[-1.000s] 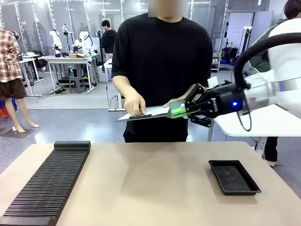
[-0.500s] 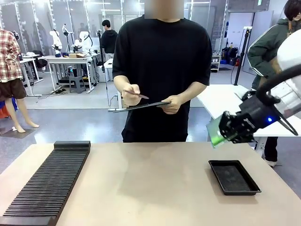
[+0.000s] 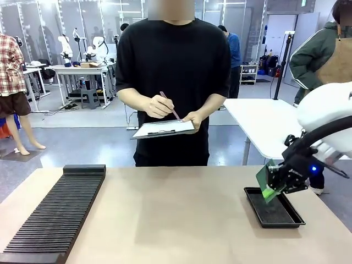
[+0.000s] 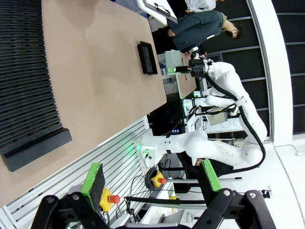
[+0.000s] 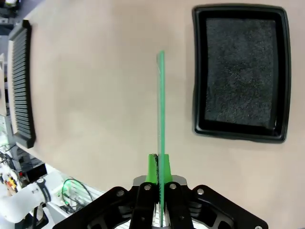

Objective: Inspect the PCB.
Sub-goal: Place the Blank PCB in the ESD tray.

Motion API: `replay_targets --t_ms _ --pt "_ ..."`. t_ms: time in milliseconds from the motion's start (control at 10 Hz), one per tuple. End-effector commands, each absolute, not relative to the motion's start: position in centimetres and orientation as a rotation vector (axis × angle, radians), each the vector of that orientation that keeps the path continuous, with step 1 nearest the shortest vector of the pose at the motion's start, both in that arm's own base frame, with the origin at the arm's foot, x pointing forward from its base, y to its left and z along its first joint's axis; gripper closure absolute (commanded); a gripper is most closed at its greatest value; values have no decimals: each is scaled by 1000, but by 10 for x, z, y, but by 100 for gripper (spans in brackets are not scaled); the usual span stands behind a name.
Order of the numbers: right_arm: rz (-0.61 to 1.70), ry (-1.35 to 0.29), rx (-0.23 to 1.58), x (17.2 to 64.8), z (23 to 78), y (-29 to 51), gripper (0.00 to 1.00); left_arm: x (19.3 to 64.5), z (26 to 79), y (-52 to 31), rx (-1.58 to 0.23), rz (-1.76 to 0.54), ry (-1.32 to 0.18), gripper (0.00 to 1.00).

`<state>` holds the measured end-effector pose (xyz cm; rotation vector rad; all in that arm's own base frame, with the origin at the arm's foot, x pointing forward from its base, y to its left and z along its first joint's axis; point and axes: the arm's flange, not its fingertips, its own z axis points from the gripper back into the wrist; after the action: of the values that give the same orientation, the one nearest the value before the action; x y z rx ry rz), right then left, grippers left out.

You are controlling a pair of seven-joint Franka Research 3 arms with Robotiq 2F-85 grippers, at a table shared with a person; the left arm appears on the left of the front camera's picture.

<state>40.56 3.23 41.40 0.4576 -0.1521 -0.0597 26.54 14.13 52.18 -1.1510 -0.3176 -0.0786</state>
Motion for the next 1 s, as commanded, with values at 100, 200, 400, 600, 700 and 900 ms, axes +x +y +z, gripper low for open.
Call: replay_targets --t_ms 100,200,400,600,700,900 --pt "-63 -159 358 432 382 29 97 267 523 142 -1151 -81 -317 0" --pt "-61 -146 341 437 372 27 97 267 523 142 -1151 -81 -317 0" --pt "-51 -130 310 448 360 23 97 267 523 142 -1151 -81 -317 0" --pt "-64 -124 290 459 352 21 97 267 523 142 -1151 -81 -317 0" --pt "-65 -123 273 463 347 22 97 267 523 142 -1151 -81 -317 0" --pt "-72 -117 268 470 342 26 97 267 523 142 -1151 -81 -317 0"
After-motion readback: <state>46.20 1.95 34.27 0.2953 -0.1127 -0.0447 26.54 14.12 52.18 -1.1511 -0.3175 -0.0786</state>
